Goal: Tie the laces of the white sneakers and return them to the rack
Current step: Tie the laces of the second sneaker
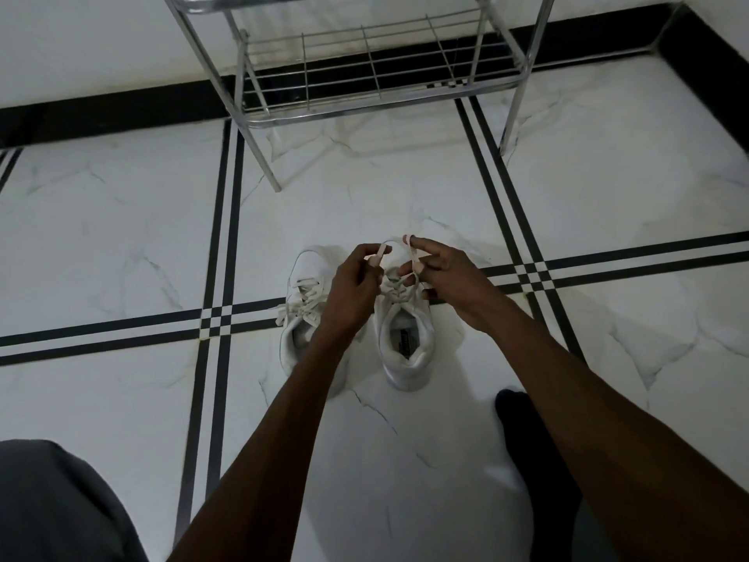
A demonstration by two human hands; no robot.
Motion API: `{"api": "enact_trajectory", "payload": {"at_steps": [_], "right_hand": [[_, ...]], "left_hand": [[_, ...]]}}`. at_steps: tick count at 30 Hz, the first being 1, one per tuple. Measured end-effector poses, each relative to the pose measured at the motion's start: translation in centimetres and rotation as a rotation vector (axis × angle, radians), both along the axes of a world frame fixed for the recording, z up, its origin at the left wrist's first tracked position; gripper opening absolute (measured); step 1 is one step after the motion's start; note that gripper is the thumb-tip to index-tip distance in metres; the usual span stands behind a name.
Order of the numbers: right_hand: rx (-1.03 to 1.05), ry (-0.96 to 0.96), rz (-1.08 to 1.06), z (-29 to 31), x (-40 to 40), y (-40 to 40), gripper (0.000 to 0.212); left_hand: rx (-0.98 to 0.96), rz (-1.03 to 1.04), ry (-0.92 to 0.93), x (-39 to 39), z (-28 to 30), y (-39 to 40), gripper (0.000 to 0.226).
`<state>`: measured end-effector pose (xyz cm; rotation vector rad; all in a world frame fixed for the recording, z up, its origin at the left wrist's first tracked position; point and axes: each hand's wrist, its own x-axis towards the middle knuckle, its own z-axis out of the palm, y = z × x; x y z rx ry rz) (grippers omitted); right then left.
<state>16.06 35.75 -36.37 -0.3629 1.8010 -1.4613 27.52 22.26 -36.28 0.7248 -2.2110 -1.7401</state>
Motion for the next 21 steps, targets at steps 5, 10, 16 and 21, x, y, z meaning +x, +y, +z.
{"api": "enact_trajectory", "payload": {"at_steps": [5, 10, 16, 21], "right_hand": [[0.072, -0.034, -0.14, -0.4, -0.2, -0.2, 0.037], [0.113, -0.014, -0.206, -0.3, -0.2, -0.8, 0.026], [0.018, 0.017, -0.005, -0.2, -0.1, -1.0, 0.016], [-0.019, 0.01, 0.041, 0.5, -0.1, -0.4, 0.025]], "left_hand": [[-0.043, -0.095, -0.027, -0.1, 0.0, -0.8, 0.031], [-0.125, -0.081, -0.04, -0.2, -0.5, -0.6, 0.016], [-0.092, 0.059, -0.012, -1.0, -1.2, -0.3, 0.007], [-0.157, 0.094, -0.012, -1.4, -1.8, 0.1, 0.006]]}}
